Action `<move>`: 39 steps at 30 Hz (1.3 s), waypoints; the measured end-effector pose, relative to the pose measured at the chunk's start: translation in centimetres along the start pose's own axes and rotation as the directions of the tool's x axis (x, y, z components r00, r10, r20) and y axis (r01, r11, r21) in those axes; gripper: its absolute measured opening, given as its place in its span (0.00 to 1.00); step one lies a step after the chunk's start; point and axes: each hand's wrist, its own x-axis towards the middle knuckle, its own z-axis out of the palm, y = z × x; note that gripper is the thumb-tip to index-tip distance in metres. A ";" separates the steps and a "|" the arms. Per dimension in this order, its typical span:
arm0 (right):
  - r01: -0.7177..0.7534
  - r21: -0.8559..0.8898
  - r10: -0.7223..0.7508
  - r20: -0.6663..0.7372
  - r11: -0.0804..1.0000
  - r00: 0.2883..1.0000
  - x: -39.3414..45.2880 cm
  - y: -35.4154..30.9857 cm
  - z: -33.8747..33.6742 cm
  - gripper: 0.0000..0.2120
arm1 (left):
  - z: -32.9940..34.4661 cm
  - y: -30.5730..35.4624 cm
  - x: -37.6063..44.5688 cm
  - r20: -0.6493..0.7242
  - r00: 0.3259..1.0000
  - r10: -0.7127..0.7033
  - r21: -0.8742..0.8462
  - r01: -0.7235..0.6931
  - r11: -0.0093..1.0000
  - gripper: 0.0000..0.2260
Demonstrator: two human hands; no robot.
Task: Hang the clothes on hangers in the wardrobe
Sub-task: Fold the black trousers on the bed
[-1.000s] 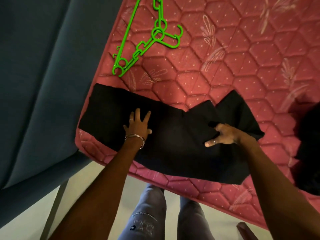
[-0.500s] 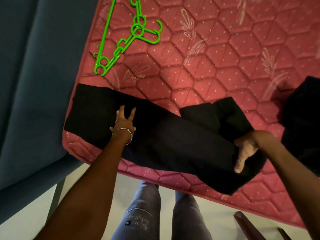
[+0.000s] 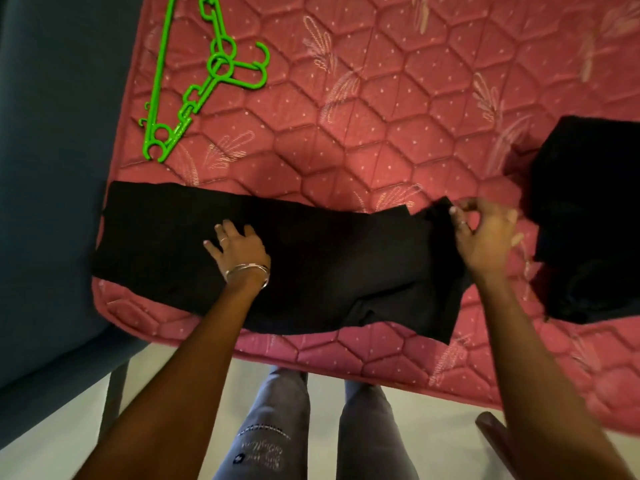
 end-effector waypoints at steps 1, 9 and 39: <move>-0.149 0.003 0.149 -0.065 0.989 0.987 -1.5 -0.1 0.1 0.16 | 0.3 1.5 -0.8 -0.047 0.996 0.071 -0.019 -0.072 0.997 0.23; -0.923 0.377 0.645 0.725 -0.076 0.243 -9.9 11.5 6.3 0.41 | 3.9 13.6 -8.1 0.023 0.768 0.640 -0.507 -0.542 0.670 0.15; 0.759 -0.213 -0.514 0.621 0.616 0.591 -17.7 0.2 12.1 0.08 | 3.5 4.0 -5.1 0.620 0.784 0.039 -0.776 0.619 -0.118 0.39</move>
